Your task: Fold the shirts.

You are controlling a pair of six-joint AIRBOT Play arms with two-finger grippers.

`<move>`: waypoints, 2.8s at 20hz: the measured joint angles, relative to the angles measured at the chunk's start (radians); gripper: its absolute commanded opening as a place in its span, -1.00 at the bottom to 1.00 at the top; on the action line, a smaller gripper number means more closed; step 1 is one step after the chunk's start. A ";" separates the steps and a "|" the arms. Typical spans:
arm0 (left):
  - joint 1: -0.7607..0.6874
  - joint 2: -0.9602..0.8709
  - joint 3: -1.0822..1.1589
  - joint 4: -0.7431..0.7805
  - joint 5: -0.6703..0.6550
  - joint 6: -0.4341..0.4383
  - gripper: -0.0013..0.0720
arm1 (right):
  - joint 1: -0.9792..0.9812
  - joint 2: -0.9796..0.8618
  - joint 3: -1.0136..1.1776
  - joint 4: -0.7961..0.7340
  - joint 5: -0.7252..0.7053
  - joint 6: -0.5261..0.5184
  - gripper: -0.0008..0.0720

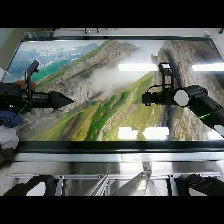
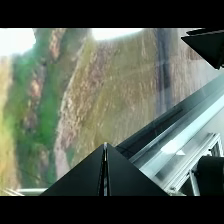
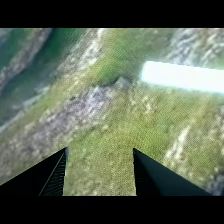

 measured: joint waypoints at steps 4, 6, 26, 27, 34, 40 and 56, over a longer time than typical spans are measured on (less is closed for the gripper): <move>0.000 -0.001 -0.015 0.000 -0.003 0.000 -0.92 | 0.000 -0.006 -0.002 0.000 0.000 0.000 0.28; 0.000 -0.001 -0.032 0.000 -0.003 0.000 -0.92 | 0.000 -0.011 -0.002 0.000 0.000 0.000 0.28; 0.201 -0.003 0.240 0.150 -0.125 -0.050 -0.03 | 0.000 -0.018 -0.002 0.280 0.032 -0.003 0.28; 0.254 -0.008 0.282 0.197 -0.138 -0.052 -0.02 | 0.000 -0.018 -0.002 0.300 0.043 -0.015 0.28; 0.582 -0.223 0.517 0.339 -0.150 -0.078 0.99 | -0.003 -0.018 -0.002 0.419 0.051 -0.061 -0.33; 0.611 -0.580 0.686 0.370 -0.161 -0.084 0.99 | -0.042 -0.018 -0.002 0.476 0.035 -0.067 0.45; 0.378 -1.071 1.114 0.701 -0.133 -0.172 -0.92 | -0.080 -0.018 -0.002 0.542 0.031 -0.067 0.45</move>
